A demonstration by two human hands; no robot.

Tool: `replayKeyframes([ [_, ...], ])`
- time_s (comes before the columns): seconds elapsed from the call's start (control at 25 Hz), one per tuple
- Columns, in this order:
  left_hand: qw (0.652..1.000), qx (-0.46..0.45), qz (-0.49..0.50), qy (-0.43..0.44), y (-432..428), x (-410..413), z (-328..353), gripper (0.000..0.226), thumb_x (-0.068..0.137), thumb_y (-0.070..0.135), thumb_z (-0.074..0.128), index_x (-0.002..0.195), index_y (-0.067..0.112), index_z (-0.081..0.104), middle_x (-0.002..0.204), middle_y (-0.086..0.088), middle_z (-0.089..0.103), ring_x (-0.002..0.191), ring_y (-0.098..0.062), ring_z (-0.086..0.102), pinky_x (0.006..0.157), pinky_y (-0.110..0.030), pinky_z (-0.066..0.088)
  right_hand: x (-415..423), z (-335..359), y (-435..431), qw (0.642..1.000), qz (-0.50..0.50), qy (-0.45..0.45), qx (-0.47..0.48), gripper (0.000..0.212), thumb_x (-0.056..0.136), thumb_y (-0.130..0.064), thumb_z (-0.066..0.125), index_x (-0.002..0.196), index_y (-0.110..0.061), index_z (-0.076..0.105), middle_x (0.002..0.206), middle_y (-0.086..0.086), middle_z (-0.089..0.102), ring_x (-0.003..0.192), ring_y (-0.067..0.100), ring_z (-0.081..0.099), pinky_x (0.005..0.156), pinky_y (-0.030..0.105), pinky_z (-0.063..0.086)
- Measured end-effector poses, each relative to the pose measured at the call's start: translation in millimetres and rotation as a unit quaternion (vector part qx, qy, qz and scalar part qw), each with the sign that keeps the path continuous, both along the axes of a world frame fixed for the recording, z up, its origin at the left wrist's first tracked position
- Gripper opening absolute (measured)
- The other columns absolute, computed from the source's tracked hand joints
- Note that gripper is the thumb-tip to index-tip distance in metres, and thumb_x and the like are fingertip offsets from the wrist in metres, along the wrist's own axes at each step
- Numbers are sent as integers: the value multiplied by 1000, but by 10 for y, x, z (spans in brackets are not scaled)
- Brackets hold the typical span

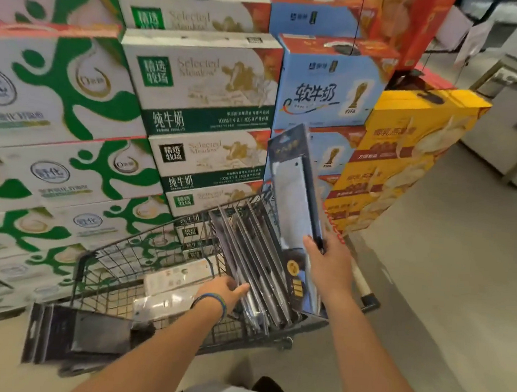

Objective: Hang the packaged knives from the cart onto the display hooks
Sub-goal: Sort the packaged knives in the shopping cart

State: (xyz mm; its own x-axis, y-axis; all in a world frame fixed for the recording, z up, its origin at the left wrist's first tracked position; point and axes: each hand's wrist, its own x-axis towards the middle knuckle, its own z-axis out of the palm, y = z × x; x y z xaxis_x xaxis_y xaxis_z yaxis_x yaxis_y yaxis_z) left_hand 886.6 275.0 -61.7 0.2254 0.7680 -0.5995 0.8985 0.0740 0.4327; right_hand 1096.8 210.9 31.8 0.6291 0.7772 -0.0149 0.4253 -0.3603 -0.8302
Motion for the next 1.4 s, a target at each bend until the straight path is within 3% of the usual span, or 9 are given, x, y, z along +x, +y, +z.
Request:
replayKeyframes([
  [0.12, 1000, -23, -4, 5, 11, 13, -19, 61, 86, 75, 45, 108, 23, 66, 93, 4, 67, 86, -16, 63, 78, -33, 55, -117, -150, 249, 993, 41, -71, -82, 10, 100, -37, 62, 93, -30, 62, 87, -7, 66, 83, 20, 65, 59, 28, 39],
  [0.24, 999, -41, -8, 8, 7, -19, -53, 64, 87, 75, 43, 116, 23, 64, 108, 0, 69, 95, -19, 63, 82, -34, 55, -253, -339, 555, 957, 88, -121, -249, 38, 102, -39, 59, 135, -21, 59, 121, 5, 69, 112, 28, 65, 79, 34, 50],
  [0.68, 996, -69, 35, -51, 28, -72, -72, 59, 78, 79, 52, 108, 31, 66, 110, 5, 66, 88, -16, 57, 72, -30, 47, -335, -806, 739, 929, 117, -135, -324, 48, 106, -40, 48, 136, -4, 42, 126, 23, 63, 114, 42, 63, 86, 43, 50],
  [0.8, 985, -78, 20, -151, 55, -236, -107, 52, 87, 70, 51, 110, 27, 71, 109, 8, 69, 91, -11, 60, 78, -29, 49, -337, -839, 739, 921, 92, -140, -352, 59, 103, -43, 52, 142, -1, 37, 136, 25, 55, 122, 43, 56, 95, 48, 48],
  [0.92, 938, -115, 154, -288, 59, -590, -124, 30, 98, 42, 55, 90, 21, 75, 80, 7, 75, 74, -12, 66, 80, -36, 60, -530, -695, 820, 899, 65, -230, -368, 66, 101, -45, 51, 150, -6, 32, 144, 20, 49, 128, 41, 50, 98, 49, 45],
  [1.0, 913, -115, 245, -304, 117, -961, -242, 27, 99, 26, 55, 81, 17, 73, 73, 1, 74, 69, -15, 64, 72, -35, 61, -836, -544, 930, 908, 52, -303, -285, 53, 101, -43, 52, 143, -11, 47, 135, 16, 58, 120, 37, 55, 91, 45, 47],
  [1.16, 901, -119, 324, -264, 254, -1727, -660, 29, 102, 21, 50, 83, 6, 68, 71, 0, 69, 57, -4, 59, 53, -15, 51, -1907, -474, 1052, 949, 181, -252, -58, 29, 97, -38, 48, 96, -20, 71, 71, -4, 63, 55, 6, 55, 50, 20, 31],
  [1.28, 884, -167, 376, -223, 397, -2014, -1084, 32, 103, 15, 47, 77, 10, 66, 69, -5, 66, 60, -13, 60, 58, -24, 53, -2560, -910, 1027, 911, 316, -216, -149, 28, 101, -40, 49, 92, -23, 69, 66, -10, 62, 54, 11, 56, 50, 23, 31],
  [1.4, 865, -195, 413, -210, 536, -2114, -1604, 34, 102, 13, 46, 72, 12, 64, 68, -9, 66, 62, -21, 60, 61, -32, 54, -2843, -1751, 1197, 877, 358, -168, -274, 25, 103, -39, 49, 104, -25, 69, 85, -5, 70, 79, 20, 67, 60, 30, 38],
])
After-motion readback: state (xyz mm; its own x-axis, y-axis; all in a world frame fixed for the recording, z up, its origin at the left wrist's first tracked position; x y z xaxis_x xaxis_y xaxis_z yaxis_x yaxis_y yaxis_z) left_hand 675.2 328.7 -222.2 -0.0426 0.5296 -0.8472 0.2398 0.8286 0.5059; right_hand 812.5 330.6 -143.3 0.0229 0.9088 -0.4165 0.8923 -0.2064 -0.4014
